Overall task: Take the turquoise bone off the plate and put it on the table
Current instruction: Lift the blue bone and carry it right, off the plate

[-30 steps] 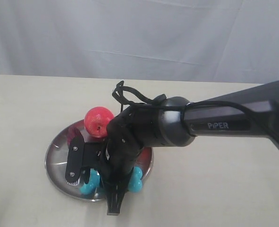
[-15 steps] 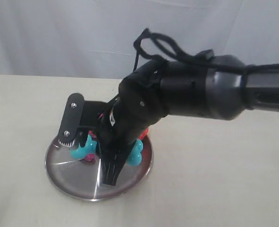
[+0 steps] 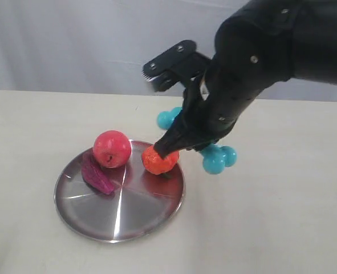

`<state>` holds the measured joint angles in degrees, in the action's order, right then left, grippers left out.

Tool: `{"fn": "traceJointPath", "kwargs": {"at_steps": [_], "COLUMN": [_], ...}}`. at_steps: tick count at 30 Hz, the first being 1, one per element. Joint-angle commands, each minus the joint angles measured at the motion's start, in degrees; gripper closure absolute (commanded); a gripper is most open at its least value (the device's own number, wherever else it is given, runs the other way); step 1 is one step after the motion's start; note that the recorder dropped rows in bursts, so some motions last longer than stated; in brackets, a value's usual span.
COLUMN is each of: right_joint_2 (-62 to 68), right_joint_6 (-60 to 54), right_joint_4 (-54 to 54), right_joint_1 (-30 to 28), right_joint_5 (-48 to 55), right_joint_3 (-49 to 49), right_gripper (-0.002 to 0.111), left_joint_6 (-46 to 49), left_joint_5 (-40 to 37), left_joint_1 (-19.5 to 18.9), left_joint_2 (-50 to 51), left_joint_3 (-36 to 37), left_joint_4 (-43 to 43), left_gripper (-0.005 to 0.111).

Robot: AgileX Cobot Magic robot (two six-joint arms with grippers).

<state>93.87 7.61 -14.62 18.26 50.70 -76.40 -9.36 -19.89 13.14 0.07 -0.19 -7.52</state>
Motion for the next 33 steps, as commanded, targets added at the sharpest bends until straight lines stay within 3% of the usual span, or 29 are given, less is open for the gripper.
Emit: {"fn": "traceJointPath", "kwargs": {"at_steps": [1, 15, 23, 33], "right_joint_2": [-1.9, -0.7, 5.5, 16.5], "right_joint_6": [6.7, 15.7, 22.4, 22.8], "right_joint_4": [-0.1, 0.0, 0.0, -0.1], "right_joint_1": [-4.5, -12.9, -13.3, -13.3], "right_joint_5": [0.8, -2.3, -9.9, -16.2], "right_joint_3": [-0.1, 3.2, 6.8, 7.2], "right_gripper": [0.109, 0.109, 0.109, 0.109], "left_joint_6": [-0.1, -0.1, -0.1, 0.0], "left_joint_5": [0.0, 0.0, 0.0, 0.0], "left_joint_1": [0.2, 0.2, 0.2, 0.2], "left_joint_2": [-0.1, -0.1, -0.1, -0.1], "left_joint_3": [0.2, 0.2, 0.2, 0.2], "left_joint_4": [0.0, 0.0, 0.0, 0.0], "left_gripper": [0.107, 0.107, 0.107, 0.107]}}
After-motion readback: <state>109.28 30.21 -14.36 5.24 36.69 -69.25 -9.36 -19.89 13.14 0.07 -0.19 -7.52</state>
